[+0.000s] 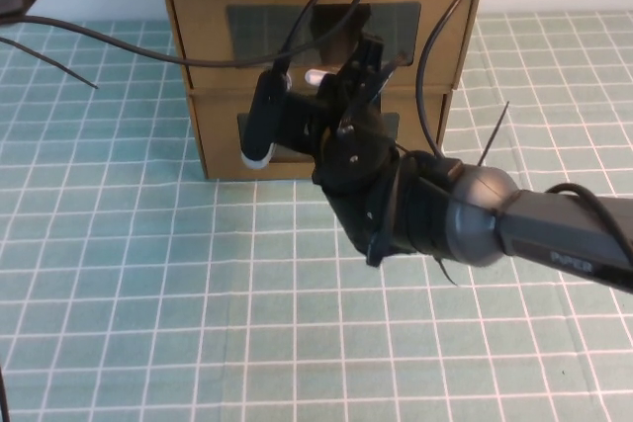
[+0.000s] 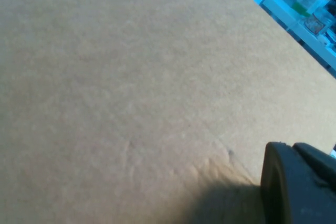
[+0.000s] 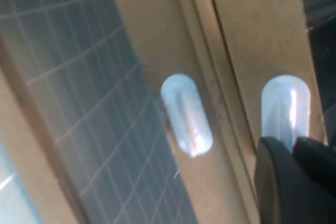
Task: Open the shoe box
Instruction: 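Pull the top drawer of the cardboard box fully open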
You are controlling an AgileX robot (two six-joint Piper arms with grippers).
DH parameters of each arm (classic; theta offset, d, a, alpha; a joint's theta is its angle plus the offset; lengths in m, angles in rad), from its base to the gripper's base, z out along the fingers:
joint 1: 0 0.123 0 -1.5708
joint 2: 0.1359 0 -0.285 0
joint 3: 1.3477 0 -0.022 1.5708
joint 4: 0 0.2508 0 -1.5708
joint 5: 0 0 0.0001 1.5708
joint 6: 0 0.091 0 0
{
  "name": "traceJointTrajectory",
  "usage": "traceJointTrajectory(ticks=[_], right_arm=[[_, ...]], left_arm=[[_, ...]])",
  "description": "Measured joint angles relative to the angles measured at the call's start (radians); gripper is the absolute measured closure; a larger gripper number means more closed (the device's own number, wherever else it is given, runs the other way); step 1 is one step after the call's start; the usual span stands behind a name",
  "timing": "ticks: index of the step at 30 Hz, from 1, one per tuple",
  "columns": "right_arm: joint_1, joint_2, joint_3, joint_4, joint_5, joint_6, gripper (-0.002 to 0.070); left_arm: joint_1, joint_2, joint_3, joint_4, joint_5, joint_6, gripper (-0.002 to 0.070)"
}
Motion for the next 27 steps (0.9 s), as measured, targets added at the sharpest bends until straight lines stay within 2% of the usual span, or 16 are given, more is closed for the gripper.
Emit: traceJointTrajectory(ticks=[8,20,27], right_arm=[[0.078,-0.128,0.188,-0.010,0.021,0.044,0.0662],[0.314,-0.228,0.363,0.126,0.231,0.083,0.0664],[0.338,-0.228,0.413,0.134,0.251,0.127,0.0664]], left_arm=[[0.017,0.002,-0.006,0.014,0.034,-0.018,0.0680],[0.021,0.021,-0.017,-0.003,0.043,-0.026,0.0680],[0.025,0.023,-0.019,-0.014,0.054,-0.026,0.0680]])
